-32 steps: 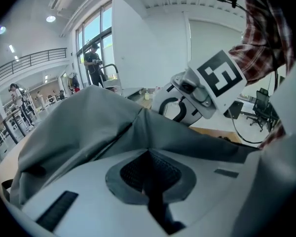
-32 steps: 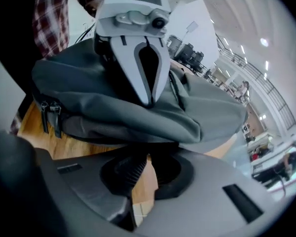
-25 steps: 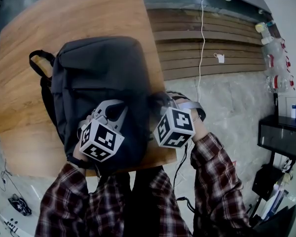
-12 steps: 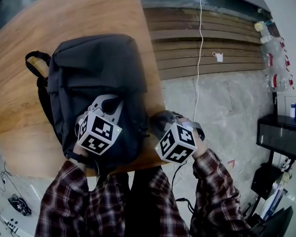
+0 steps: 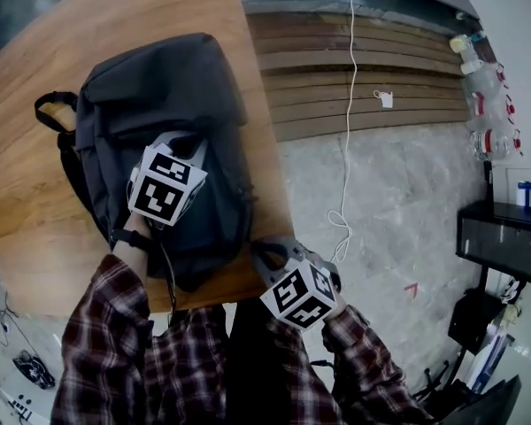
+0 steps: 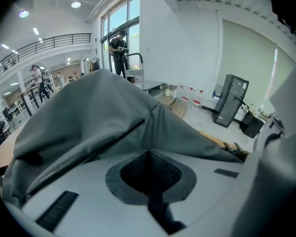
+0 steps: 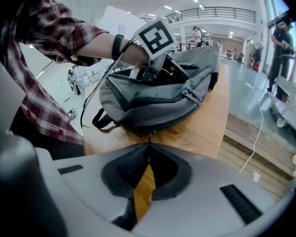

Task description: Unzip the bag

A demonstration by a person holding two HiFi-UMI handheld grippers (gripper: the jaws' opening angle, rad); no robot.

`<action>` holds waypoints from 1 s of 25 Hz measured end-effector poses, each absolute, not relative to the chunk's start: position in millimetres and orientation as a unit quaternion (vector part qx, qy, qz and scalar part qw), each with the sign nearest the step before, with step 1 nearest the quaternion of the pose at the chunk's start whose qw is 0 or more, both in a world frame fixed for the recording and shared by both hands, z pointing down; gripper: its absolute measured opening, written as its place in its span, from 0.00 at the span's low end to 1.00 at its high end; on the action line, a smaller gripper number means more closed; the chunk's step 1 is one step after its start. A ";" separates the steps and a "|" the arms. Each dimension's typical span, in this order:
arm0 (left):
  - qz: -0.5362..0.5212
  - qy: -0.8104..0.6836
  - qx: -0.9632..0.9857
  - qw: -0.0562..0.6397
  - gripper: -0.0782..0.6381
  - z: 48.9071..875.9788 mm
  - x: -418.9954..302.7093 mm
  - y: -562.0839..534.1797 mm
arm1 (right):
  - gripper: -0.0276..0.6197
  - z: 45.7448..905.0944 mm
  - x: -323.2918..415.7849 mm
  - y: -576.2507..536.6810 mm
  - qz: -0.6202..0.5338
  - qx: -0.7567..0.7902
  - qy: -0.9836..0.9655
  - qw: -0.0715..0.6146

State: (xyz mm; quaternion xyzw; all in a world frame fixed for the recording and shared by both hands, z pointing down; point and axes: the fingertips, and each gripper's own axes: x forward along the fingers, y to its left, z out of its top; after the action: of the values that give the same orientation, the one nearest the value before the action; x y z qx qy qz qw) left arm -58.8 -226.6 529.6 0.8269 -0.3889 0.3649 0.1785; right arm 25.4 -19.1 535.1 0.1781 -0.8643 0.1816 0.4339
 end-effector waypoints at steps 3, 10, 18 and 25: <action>0.364 -0.400 0.822 0.179 0.12 528.9 -64.5 -237.1 | 0.07 528.4 14.5 -7.4 0.192 0.183 -0.869 0.417; 0.352 -0.436 0.808 0.179 0.12 524.0 -90.6 -237.4 | 0.06 527.4 40.5 -32.9 0.169 0.234 -0.861 0.418; 0.329 -0.512 0.751 0.256 0.12 520.0 -157.0 -174.1 | 0.06 522.9 46.5 -96.8 0.107 0.242 -0.859 0.438; 0.288 -0.544 0.725 0.310 0.12 518.1 -177.5 -117.4 | 0.07 522.8 -3.4 -157.9 0.031 0.207 -0.859 0.467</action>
State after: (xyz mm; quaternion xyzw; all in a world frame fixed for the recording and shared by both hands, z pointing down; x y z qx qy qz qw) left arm -177.5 -117.4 518.1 0.7247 -0.5439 0.2878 0.3102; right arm -3.4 -157.9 522.8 0.2073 -0.8592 0.0306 0.4667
